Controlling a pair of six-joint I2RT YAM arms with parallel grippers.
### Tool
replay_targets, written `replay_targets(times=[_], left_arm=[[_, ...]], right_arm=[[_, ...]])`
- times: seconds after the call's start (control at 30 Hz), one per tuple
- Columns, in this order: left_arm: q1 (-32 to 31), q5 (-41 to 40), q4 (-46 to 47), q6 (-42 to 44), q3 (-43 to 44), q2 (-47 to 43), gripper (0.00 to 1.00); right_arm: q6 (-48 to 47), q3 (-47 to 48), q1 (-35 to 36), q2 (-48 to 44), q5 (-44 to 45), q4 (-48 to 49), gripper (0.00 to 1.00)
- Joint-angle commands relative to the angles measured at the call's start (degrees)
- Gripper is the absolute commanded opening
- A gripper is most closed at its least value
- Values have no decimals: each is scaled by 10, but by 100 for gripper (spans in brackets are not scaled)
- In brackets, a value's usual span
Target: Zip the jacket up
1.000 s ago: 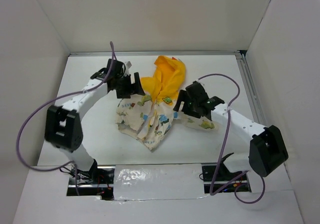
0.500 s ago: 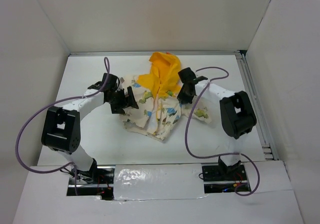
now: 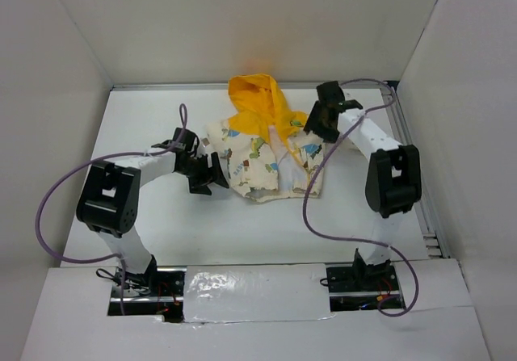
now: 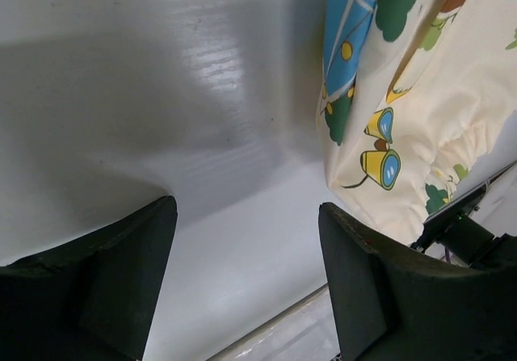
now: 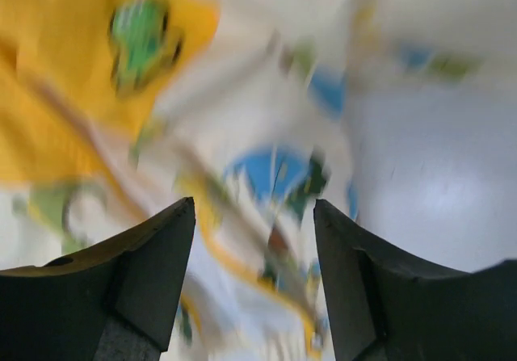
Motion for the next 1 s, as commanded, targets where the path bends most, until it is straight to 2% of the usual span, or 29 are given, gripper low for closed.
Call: replay_targets(times=[0.0,0.1,0.2,0.3,0.43,0.53,0.63,0.67,0.7,0.73,0.77,0.83,0.93,0.97], left_arm=[[-7,6,-3,7,-4,-34,83],[-19,12,-3,3,-11,-82,86],[-45,24,-3,-1,-11,-125,99],[-53,24,-10,-8,-13,-145,99],[-54,19,-21,-18,-30,-186,99],[-54,-4,-45,-29,-46,-227,99],[-60,-36,-55,-56,-69,-275,99],[-61,-28,-54,-61,-80,-293,99],[-61,-24,-53,-62,-85,-303,99],[-61,-22,-49,-66,-90,-312,99],[-63,-24,-51,-72,-96,-326,99],[-62,-24,-50,-75,-99,-340,99],[-64,-33,-65,-90,-101,-356,99],[-65,-38,-69,-97,-101,-363,99]], right_arm=[[-19,-77,66,-113,-5,0,68],[-8,-168,112,-206,-43,42,68],[2,-232,144,-236,-113,78,67],[-3,-259,184,-233,-139,92,67],[10,-242,211,-177,-136,89,66],[19,-216,223,-127,-142,93,53],[22,-176,234,-93,-131,70,48],[27,-160,242,-89,-122,48,41],[30,-160,242,-89,-110,37,31],[39,-152,248,-93,-75,26,10],[44,-151,253,-106,-59,3,0],[44,-151,268,-124,-34,-15,0],[89,-107,321,-144,77,-114,0],[101,-60,338,-133,94,-197,0]])
